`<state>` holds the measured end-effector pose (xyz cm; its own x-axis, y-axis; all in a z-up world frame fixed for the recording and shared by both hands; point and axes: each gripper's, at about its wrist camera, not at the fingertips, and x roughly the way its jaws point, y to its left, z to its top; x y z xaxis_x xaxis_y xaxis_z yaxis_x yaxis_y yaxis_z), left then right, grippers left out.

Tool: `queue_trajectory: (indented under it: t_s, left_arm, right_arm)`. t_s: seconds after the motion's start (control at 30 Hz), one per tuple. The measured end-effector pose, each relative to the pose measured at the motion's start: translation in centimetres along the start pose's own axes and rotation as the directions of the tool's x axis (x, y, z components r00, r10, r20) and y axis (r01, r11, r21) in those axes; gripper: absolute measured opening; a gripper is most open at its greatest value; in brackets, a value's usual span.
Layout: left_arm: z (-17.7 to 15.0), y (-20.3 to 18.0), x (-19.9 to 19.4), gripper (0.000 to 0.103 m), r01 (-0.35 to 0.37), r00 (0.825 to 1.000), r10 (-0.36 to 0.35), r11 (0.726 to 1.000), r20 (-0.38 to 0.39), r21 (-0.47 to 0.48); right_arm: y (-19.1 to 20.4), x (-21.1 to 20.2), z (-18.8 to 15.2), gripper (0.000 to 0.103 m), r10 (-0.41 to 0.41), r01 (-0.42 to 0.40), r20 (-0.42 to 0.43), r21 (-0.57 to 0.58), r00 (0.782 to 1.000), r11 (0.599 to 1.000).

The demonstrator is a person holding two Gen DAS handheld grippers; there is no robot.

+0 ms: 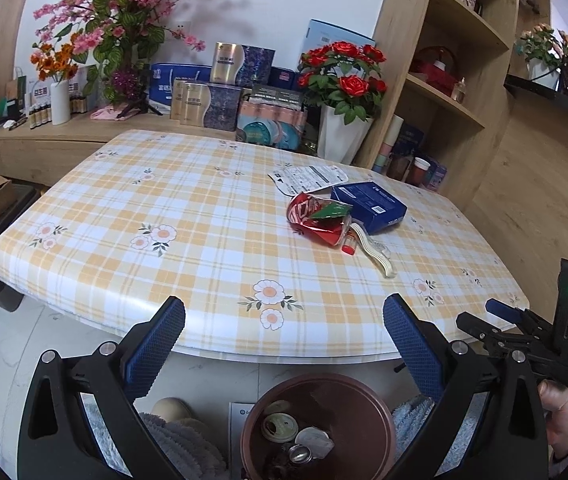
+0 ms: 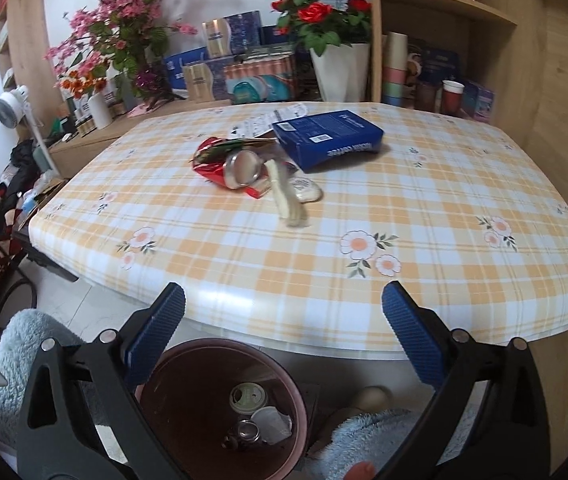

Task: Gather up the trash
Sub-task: 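Reach the left gripper to the green-and-brown paper pouch and grasp it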

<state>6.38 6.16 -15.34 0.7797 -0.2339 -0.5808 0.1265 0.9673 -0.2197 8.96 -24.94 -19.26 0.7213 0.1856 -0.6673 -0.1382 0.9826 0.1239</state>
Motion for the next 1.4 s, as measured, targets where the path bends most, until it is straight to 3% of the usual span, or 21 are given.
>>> queue_trajectory:
  t_s: [0.2, 0.3, 0.4, 0.5, 0.57, 0.7, 0.8, 1.0, 1.13, 1.3, 1.4]
  left_arm:
    - [1.4, -0.8, 1.9, 0.096, 0.028, 1.000, -0.028, 0.999, -0.013, 0.035]
    - [2.6, -1.8, 3.8, 0.084, 0.081, 0.995, -0.077, 0.994, -0.057, 0.068]
    - [3.7, -2.8, 6.1, 0.079, 0.147, 0.984, -0.138, 0.986, -0.110, 0.081]
    - [5.1, -4.1, 8.9, 0.073, 0.166, 0.978, -0.149, 0.980, -0.146, 0.106]
    - [6.4, -4.9, 11.5, 0.070, 0.178, 0.971, -0.156, 0.977, -0.180, 0.117]
    - [8.7, -6.1, 16.9, 0.060, 0.202, 0.953, -0.164, 0.971, -0.255, 0.128]
    - [10.2, -6.3, 21.1, 0.058, 0.211, 0.932, -0.173, 0.974, -0.320, 0.086]
    - [12.0, -6.7, 26.6, 0.058, 0.207, 0.912, -0.181, 0.978, -0.369, 0.032]
    - [12.0, -6.2, 29.5, 0.051, 0.195, 0.894, -0.187, 0.981, -0.406, -0.023]
    - [11.1, -5.3, 31.1, 0.050, 0.201, 0.875, -0.222, 0.975, -0.431, -0.093]
    - [10.9, -5.0, 30.7, 0.039, 0.232, 0.871, -0.261, 0.965, -0.417, -0.119]
  right_arm:
    - [-1.5, 0.6, 0.6, 0.097, 0.020, -0.021, 0.036, 0.029, 0.999, 0.999]
    - [-2.3, 1.1, 1.3, 0.097, 0.019, -0.021, 0.048, 0.044, 0.999, 0.999]
    - [-3.1, 1.5, 2.0, 0.097, 0.040, -0.046, 0.080, 0.067, 0.996, 0.997]
    - [-4.0, 2.3, 2.5, 0.097, 0.077, -0.087, 0.108, 0.092, 0.991, 0.992]
    - [-4.5, 3.1, 2.7, 0.097, 0.091, -0.100, 0.088, 0.106, 0.992, 0.989]
    - [-5.3, 4.8, 3.2, 0.097, 0.025, -0.028, 0.033, 0.096, 0.999, 0.995]
    - [-6.4, 5.9, 3.2, 0.097, 0.006, -0.007, 0.008, 0.105, 1.000, 0.994]
    - [-7.9, 8.1, 2.6, 0.097, 0.007, -0.001, -0.034, 0.145, 0.999, 0.989]
    - [-8.0, 8.8, 2.6, 0.097, 0.028, -0.020, -0.051, 0.146, 0.998, 0.989]
    - [-8.3, 9.1, 3.1, 0.097, 0.043, -0.035, -0.054, 0.149, 0.998, 0.988]
    - [-8.3, 9.2, 3.2, 0.097, 0.053, -0.044, -0.058, 0.152, 0.997, 0.987]
